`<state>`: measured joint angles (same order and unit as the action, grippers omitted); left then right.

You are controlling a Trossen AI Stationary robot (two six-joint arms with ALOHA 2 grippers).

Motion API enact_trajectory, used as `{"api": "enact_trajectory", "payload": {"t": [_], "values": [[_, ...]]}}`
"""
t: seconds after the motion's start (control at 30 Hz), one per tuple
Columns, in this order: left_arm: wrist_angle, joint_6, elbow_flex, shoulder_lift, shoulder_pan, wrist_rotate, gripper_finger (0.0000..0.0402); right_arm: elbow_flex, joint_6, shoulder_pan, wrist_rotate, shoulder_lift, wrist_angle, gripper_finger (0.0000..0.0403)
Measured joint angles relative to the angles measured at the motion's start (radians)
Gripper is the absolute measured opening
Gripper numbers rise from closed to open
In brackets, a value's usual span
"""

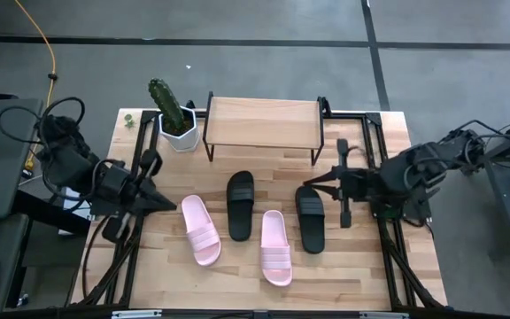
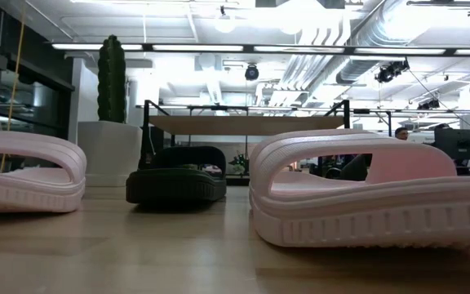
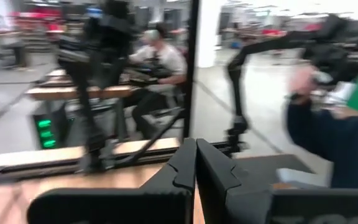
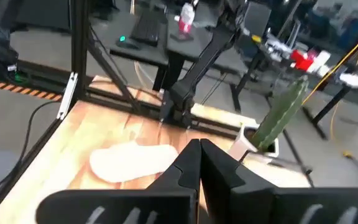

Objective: Pick and place slides into the shelf
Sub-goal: Put the right pink slipper on the shelf

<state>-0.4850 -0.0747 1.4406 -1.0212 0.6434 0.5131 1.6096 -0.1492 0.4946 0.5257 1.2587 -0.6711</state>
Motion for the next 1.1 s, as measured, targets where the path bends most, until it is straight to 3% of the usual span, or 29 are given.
{"api": "enact_trajectory", "payload": {"t": [0.1,0.23,0.43,0.67,1.1], "values": [[-0.023,0.000,0.000,0.005,0.027,0.091,0.0001,0.000,0.059,0.000,-0.004,0.032,-0.030,0.0000],[-0.046,0.000,0.000,0.005,0.031,0.135,0.0001,0.000,0.096,0.003,-0.013,0.090,-0.076,0.0000],[-0.046,0.000,0.000,0.005,0.031,0.136,0.0001,-0.001,0.116,0.048,0.009,0.191,-0.115,0.0000],[-0.055,-0.001,0.000,0.012,0.031,0.136,0.0001,-0.001,0.127,0.124,0.157,0.261,-0.115,0.0000],[-0.068,-0.004,0.000,0.012,0.031,0.135,0.0001,-0.001,0.205,0.192,0.169,0.314,-0.115,0.0000]]}}
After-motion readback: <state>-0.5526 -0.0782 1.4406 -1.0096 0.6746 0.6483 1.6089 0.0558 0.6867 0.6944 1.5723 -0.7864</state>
